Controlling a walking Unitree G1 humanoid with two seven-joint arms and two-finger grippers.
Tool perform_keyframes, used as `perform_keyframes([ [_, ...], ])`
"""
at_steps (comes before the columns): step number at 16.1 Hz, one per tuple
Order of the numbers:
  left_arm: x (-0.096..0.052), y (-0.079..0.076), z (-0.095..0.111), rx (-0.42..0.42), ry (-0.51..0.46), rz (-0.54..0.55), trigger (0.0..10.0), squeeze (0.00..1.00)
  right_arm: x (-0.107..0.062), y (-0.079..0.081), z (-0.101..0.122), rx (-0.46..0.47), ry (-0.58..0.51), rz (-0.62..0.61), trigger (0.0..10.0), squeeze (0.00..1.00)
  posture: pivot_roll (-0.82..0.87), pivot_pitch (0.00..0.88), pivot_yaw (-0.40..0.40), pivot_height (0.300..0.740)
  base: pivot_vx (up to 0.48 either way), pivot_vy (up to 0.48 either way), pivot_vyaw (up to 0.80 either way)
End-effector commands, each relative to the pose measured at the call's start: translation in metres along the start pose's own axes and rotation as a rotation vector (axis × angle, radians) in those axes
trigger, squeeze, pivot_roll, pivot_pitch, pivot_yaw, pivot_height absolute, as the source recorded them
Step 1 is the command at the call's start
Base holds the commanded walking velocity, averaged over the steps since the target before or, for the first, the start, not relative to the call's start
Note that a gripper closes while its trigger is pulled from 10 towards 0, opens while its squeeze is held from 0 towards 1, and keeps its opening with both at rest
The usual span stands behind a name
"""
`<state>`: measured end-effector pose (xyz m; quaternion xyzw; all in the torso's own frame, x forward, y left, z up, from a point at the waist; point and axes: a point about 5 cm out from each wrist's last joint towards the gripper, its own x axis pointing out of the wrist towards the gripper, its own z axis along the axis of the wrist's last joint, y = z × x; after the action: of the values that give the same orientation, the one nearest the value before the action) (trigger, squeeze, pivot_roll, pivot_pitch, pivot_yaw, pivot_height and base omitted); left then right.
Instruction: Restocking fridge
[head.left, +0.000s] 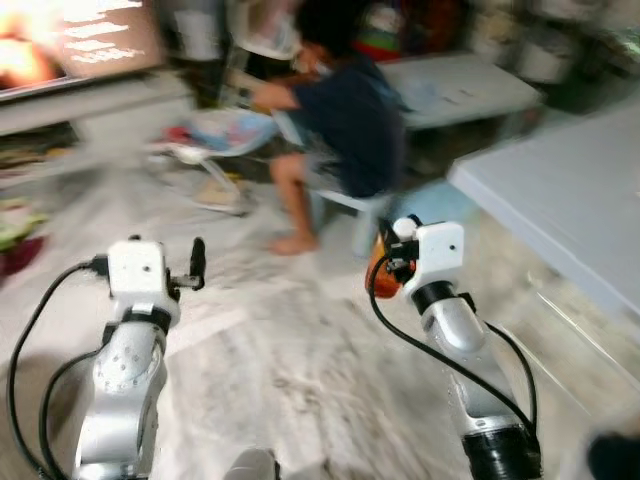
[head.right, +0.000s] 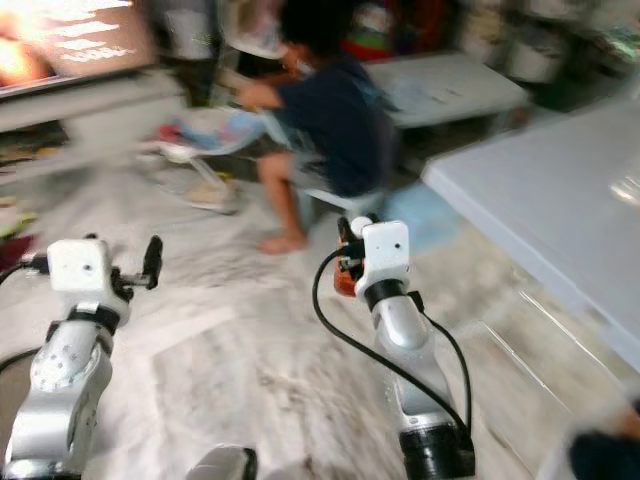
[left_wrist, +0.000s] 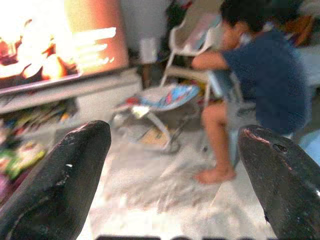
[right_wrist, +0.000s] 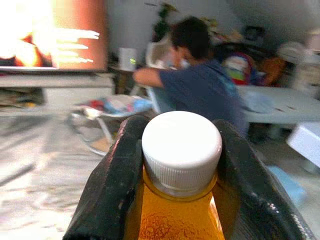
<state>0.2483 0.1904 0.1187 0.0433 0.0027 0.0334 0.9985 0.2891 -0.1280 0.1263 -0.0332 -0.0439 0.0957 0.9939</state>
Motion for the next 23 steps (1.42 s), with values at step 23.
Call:
perform_keyframes([
  [23,-0.026,0.001,-0.026,0.013,0.109,-0.050,10.0,0.00,-0.031,-0.010,-0.009,-0.086,0.032,-0.007,10.0,0.00,0.11,0.000,-0.016,0.740,0.000,0.085,0.59],
])
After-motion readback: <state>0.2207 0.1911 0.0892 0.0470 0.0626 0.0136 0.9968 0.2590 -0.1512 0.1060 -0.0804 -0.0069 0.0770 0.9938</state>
